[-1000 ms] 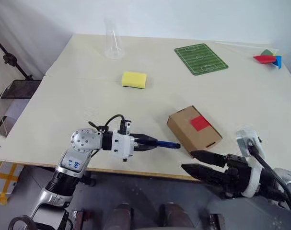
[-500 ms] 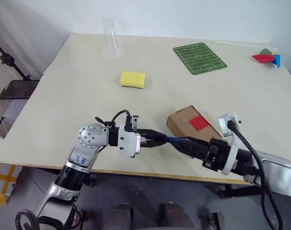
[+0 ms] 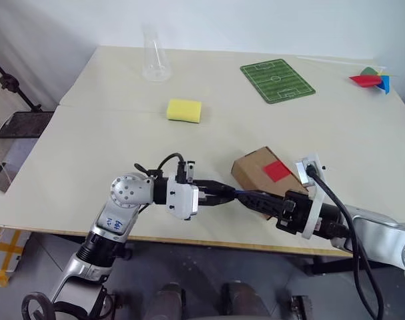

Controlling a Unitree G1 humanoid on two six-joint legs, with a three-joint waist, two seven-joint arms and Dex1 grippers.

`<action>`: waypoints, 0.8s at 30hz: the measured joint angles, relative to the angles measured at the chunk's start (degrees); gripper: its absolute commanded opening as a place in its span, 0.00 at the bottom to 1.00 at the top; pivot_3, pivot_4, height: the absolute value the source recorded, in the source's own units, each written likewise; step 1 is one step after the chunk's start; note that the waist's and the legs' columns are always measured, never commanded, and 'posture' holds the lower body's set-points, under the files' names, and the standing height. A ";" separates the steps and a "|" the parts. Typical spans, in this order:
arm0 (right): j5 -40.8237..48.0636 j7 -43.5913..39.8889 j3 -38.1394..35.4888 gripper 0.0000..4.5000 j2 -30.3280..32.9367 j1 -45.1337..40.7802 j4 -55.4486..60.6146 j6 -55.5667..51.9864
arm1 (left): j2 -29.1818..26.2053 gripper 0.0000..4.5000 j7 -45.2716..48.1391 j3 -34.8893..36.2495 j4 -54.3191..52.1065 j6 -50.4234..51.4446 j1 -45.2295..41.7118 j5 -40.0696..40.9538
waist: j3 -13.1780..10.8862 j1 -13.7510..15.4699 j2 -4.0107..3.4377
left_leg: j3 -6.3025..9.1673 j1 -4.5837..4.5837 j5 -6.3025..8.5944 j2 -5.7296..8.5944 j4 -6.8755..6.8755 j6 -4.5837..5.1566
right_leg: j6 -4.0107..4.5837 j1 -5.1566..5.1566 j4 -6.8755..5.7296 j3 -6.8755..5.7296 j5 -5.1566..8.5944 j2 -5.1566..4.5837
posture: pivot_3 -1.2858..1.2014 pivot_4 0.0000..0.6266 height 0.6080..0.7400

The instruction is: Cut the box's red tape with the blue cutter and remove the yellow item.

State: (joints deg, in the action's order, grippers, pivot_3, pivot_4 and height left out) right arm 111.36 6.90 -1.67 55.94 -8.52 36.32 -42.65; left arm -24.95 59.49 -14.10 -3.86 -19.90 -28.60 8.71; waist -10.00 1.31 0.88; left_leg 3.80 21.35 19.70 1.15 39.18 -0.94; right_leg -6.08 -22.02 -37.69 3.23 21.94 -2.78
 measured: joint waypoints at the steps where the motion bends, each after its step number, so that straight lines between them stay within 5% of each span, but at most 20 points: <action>1: -0.04 0.00 0.00 0.22 -0.31 -0.06 -0.11 -0.06 | -0.03 0.10 0.00 0.00 0.00 0.08 0.00 0.00 | 0.00 0.01 0.00 | 0.00 0.00 0.00 0.00 0.00 0.00 | 0.00 0.00 0.00 0.00 0.00 0.00 | 0.52 0.24 1.00; 4: -0.58 -0.09 0.03 0.03 -0.54 -0.42 -0.39 -0.34 | -0.03 0.10 -0.09 -0.03 0.00 0.61 0.01 -0.10 | 0.00 0.02 0.00 | 0.00 0.00 0.00 0.00 0.00 0.00 | 0.00 0.00 0.01 0.00 0.00 0.00 | 0.52 0.24 1.00; 11: -1.34 -0.08 0.02 0.04 -1.40 -0.88 -0.85 -1.13 | -0.05 0.10 -0.14 -0.03 -0.12 1.60 0.04 -0.12 | 0.00 0.01 0.00 | 0.00 0.00 0.00 0.00 -0.01 0.00 | 0.00 0.00 0.01 0.00 0.00 0.00 | 0.52 0.24 1.00; 19: -2.44 -1.46 0.02 0.04 -1.69 -1.10 -1.58 -2.27 | -0.13 0.59 -0.21 0.17 -3.92 10.17 0.53 3.32 | 0.00 0.01 0.00 | 0.00 0.01 0.00 0.00 -0.02 0.00 | 0.00 0.00 0.02 0.00 0.00 -0.01 | 0.52 0.24 1.00; 24: -3.69 -4.52 -1.57 0.04 -1.43 -0.90 -1.88 -2.93 | -6.54 0.60 1.93 2.93 -6.82 23.08 0.15 9.98 | -0.01 -0.44 -0.02 | 0.00 0.11 0.00 -0.02 -0.06 -0.01 | 0.00 -0.18 -0.06 0.01 0.00 0.02 | 0.52 0.24 1.00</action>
State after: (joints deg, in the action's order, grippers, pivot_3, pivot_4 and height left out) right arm 107.67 2.38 -3.24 54.51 -9.42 34.44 -45.58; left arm -31.50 61.42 -11.16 -10.69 3.18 -28.46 18.70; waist -10.01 0.88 0.86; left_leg 3.81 21.46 19.70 1.13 39.12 -0.94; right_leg -6.08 -22.20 -37.75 3.24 21.95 -2.77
